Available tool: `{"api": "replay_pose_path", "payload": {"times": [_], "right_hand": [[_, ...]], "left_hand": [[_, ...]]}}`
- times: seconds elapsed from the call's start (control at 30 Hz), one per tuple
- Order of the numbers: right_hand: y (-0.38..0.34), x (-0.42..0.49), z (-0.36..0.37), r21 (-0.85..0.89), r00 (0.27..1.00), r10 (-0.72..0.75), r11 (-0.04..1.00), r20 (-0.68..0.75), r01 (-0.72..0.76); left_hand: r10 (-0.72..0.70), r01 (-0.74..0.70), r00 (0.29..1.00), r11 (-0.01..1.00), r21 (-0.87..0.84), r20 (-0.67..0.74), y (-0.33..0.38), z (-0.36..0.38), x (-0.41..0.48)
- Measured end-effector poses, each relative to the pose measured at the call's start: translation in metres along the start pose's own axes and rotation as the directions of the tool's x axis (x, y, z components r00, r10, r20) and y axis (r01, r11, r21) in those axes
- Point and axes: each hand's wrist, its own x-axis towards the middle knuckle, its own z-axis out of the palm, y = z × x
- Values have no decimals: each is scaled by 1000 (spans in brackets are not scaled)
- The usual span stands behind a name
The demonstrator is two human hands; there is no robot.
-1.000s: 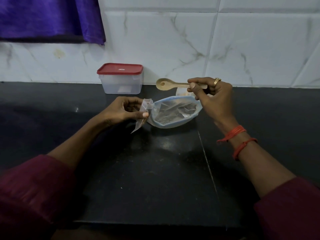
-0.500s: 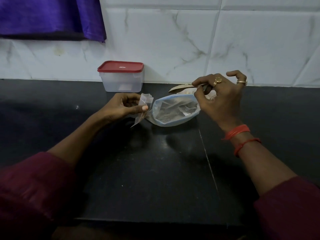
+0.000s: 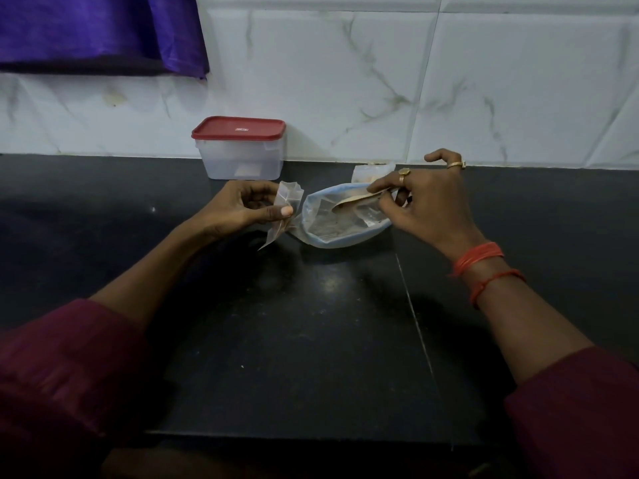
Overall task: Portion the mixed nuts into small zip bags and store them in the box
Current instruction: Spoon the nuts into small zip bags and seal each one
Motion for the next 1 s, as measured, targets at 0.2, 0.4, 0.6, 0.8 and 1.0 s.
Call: {"api": "replay_pose_path", "payload": {"times": [0.2,0.4,0.6,0.8,1.0], "right_hand": [[-1,2,-4,75,986,-94,994,139,84],[2,3,-5,67,997,-73,995,-5,74],[2,2,-5,6,979,-80,997,190,80],[2,2,-3,-36,980,66,998,188,-60],[0,2,-6,6,996,-93,996,15,93]], "left_hand": [[5,-5,1000,1000,24,-5,1,0,0],[3,-2,1000,1000,32,-12,3,0,-1],[6,-6,1000,999,39,3,8,2,-2],[6,-7,1000,999,41,12,7,1,-2],[-3,2,1000,999,48,15,5,0,-1]]}}
